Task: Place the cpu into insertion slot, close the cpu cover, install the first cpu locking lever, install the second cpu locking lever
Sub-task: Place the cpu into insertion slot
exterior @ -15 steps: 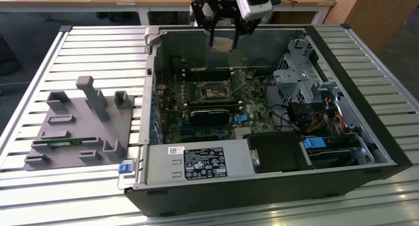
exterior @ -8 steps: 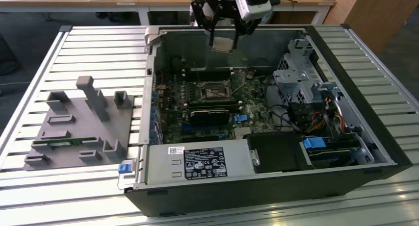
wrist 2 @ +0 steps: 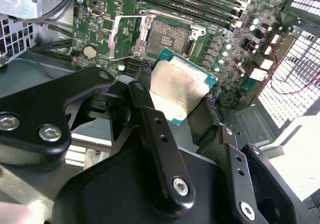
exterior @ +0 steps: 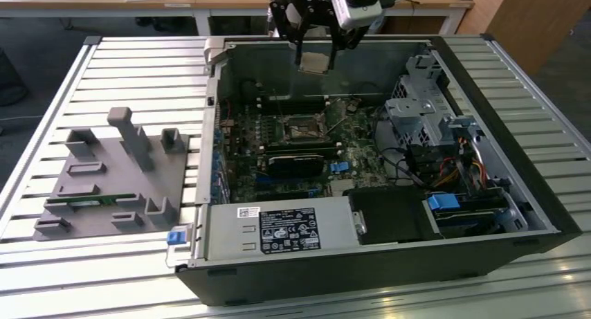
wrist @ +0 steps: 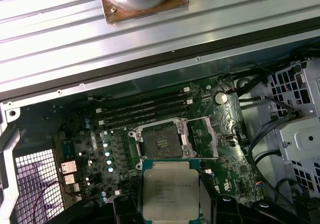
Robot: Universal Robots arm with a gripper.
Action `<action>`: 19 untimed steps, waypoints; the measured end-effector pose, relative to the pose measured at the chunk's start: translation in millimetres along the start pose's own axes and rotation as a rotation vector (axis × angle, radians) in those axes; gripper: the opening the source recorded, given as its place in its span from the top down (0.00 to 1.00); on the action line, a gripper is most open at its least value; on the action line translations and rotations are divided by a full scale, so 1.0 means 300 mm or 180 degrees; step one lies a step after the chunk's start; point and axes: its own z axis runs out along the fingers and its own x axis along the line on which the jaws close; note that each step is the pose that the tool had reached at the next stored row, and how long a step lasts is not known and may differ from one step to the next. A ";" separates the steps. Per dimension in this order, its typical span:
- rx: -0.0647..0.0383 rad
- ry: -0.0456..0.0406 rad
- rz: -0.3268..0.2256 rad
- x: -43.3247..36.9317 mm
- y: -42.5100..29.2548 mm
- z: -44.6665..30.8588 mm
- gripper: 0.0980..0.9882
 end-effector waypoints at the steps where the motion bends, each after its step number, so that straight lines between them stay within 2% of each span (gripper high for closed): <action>1: 0.0000 0.0000 0.0006 0.000 0.000 0.000 0.50; 19: -0.0003 -0.0012 0.0129 0.000 0.000 0.000 0.50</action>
